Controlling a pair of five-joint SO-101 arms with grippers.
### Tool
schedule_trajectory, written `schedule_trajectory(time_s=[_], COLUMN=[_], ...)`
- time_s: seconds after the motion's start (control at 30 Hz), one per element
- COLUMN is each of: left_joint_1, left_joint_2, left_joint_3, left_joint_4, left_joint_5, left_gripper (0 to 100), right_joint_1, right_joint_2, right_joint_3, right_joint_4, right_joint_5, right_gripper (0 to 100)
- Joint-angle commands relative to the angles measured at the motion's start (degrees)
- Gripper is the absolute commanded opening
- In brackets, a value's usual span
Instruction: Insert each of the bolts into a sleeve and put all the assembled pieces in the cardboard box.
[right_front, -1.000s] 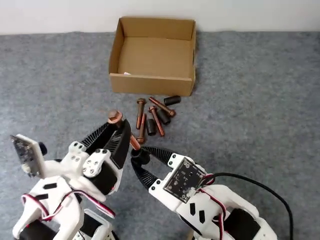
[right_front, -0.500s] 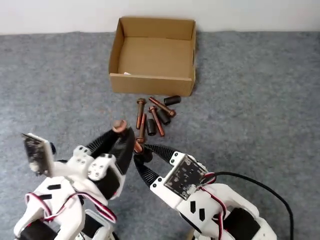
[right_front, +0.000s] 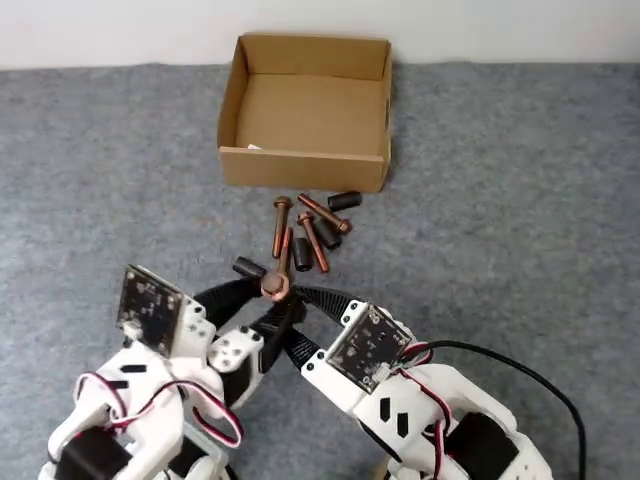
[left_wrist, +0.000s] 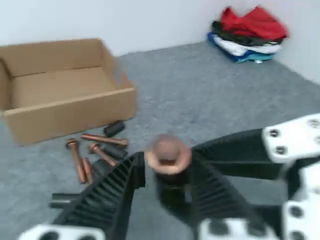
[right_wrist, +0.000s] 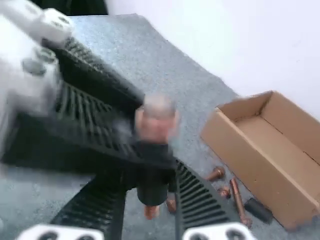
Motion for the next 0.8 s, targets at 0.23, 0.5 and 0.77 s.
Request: schedule_trajectory(time_s=[0.23,0.5,0.77], left_joint_1=[-2.0,-2.5,-16.4], left_joint_2=[1.0,9.5,10.9], left_joint_3=[-6.8,-21.4,-16.4], left_joint_4=[4.5,6.3,7.4], left_joint_5=[-0.9,4.8,1.0], left_gripper=[22,21,1], right_joint_1=[0.5,1.1,13.6], right_joint_2=[0.0,0.0,0.1], right_joint_3=[-0.5,1.9,0.0], right_joint_4=[-1.3,-1.2,2.4], right_joint_5=[0.4,-0.2,-9.8], right_gripper=[0.9,0.9,0.9])
